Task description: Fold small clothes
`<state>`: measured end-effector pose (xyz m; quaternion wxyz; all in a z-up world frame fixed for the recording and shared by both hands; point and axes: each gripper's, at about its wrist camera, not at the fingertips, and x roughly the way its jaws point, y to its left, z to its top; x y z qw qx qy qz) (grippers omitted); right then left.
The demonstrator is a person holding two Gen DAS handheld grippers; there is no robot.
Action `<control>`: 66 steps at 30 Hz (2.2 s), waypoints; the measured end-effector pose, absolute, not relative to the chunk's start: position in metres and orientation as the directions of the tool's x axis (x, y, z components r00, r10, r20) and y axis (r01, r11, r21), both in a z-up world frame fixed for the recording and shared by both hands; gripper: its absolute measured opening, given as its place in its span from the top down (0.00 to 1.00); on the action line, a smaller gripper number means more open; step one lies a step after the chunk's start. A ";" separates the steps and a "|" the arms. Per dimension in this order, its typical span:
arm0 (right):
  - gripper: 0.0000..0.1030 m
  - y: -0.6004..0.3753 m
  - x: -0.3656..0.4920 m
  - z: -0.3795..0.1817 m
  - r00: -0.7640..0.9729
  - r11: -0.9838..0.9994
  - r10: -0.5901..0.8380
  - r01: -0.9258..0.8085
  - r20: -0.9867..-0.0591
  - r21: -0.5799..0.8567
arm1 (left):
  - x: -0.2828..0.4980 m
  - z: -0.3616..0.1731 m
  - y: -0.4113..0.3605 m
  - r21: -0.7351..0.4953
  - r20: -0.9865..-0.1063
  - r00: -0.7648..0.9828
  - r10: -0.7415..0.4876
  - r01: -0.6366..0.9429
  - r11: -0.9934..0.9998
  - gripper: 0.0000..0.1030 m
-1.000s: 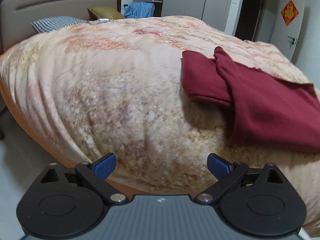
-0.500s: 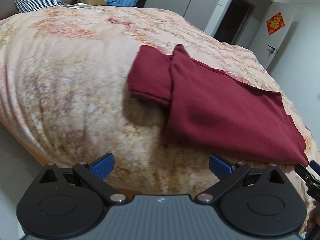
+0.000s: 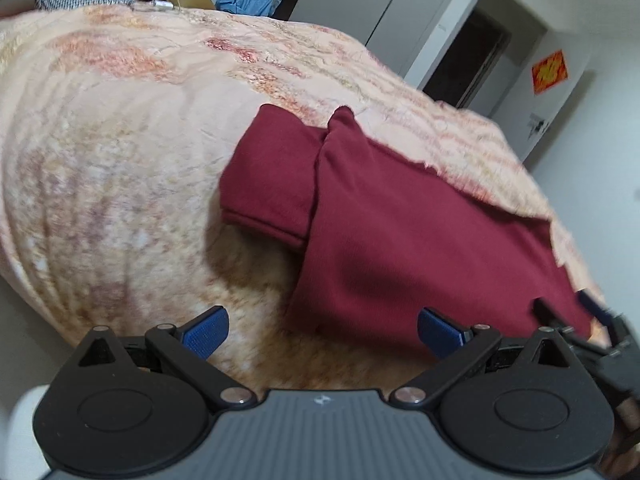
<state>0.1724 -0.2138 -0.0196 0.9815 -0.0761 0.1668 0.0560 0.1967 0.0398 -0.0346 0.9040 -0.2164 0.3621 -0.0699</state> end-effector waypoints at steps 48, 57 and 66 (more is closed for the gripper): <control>0.00 -0.223 0.178 -0.057 0.938 0.990 0.134 -0.138 -0.319 0.010 | 0.232 -0.057 0.023 -0.556 -0.591 0.746 -0.307 -0.101 0.825 0.02; 0.00 -0.223 0.177 -0.057 0.940 0.990 0.134 -0.137 -0.315 0.010 | 0.245 -0.047 0.025 -0.584 -0.536 0.804 -0.258 -0.132 0.801 0.17; 0.00 -0.224 0.176 -0.057 0.941 0.991 0.131 -0.135 -0.313 0.009 | 0.253 -0.049 0.045 -0.625 -0.497 0.836 -0.232 -0.160 0.764 0.60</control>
